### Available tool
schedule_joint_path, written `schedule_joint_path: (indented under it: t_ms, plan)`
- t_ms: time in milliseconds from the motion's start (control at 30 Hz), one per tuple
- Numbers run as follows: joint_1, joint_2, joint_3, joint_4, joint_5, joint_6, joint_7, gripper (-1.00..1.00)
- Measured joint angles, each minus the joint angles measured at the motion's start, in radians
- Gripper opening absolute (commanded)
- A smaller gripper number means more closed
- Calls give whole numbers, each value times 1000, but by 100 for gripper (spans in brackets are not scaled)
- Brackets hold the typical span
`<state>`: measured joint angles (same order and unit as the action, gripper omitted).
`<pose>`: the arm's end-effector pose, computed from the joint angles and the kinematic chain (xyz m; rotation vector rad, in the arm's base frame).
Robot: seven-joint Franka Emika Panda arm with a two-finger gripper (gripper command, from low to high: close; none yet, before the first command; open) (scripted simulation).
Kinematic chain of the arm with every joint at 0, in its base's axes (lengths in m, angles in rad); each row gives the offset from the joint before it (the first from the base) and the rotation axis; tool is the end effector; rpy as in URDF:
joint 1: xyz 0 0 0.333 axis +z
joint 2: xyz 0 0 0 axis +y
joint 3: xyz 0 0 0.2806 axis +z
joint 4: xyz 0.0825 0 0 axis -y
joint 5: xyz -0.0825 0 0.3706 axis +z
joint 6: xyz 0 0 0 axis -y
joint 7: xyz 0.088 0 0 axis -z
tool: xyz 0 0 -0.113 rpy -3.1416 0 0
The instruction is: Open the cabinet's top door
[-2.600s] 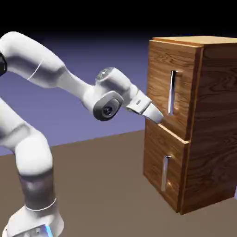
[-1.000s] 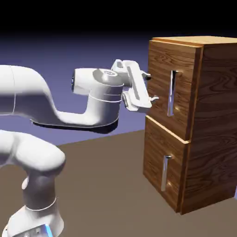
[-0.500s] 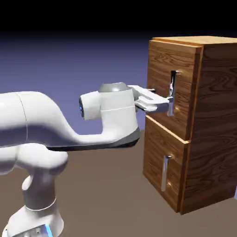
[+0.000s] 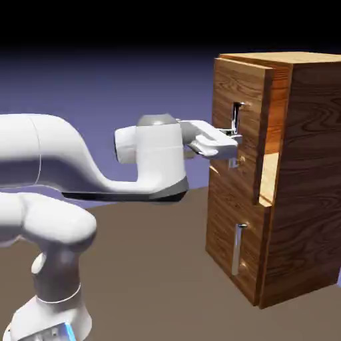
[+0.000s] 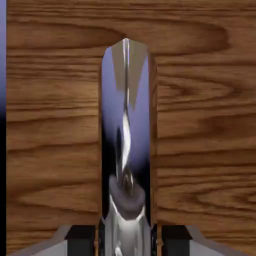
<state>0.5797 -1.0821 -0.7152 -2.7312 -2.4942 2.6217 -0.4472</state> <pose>0.3464 -0.0348 0.4955 0.7411 1.4070 0.4714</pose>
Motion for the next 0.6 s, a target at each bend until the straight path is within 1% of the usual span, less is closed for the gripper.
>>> schedule_joint_path:
  t_ms: [267, 433, 600]
  plan:
    - [-145, -80, 290, -162, 327, -219, -68, -100]
    - [-164, -116, 471, -218, 540, -368, -99, -100]
    - [-150, -114, 652, -235, 747, -526, -107, -100]
